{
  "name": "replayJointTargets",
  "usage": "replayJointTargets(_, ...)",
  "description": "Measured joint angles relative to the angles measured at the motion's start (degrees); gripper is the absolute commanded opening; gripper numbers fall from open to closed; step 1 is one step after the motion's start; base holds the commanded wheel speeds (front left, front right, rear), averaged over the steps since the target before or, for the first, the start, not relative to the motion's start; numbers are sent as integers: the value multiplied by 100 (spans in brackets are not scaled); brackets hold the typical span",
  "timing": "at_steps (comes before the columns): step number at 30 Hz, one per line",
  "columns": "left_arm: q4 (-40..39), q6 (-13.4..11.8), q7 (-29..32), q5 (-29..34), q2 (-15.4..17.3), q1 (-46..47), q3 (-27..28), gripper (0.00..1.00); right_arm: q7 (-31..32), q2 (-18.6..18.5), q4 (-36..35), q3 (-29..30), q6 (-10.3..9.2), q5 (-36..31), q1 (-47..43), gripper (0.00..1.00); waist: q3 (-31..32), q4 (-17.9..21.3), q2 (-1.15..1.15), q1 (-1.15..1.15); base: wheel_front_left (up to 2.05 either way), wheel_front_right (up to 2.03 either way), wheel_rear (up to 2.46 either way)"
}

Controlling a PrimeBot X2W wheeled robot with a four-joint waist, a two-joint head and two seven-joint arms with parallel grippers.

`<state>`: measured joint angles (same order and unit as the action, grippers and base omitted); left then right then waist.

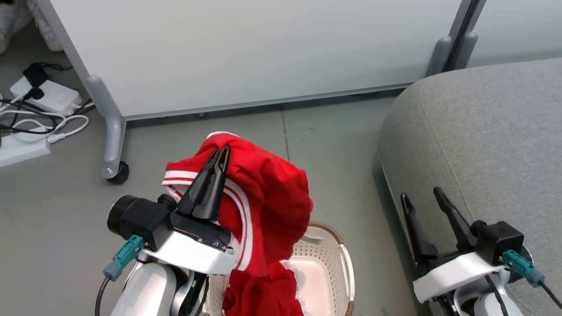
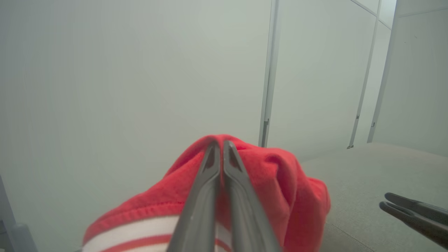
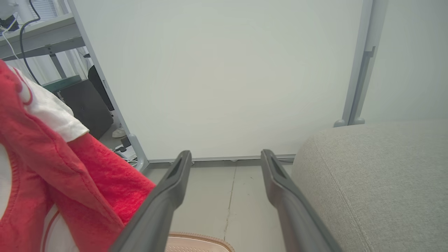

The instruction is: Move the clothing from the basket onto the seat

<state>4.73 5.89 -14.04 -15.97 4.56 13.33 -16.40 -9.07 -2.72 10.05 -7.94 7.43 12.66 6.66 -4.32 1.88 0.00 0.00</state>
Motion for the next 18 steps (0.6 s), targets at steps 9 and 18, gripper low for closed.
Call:
replayJointTargets(9,-283,-69,142,-75,33,-257,-71,0,77,0,-144,23,0,60,-196,100,220,-63,0,0,0,0,0)
replayJointTargets(18,-369,-97,190,-120,67,-353,-93,0,131,1,-205,12,0,88,-254,100,271,-117,0,0,0,0,0)
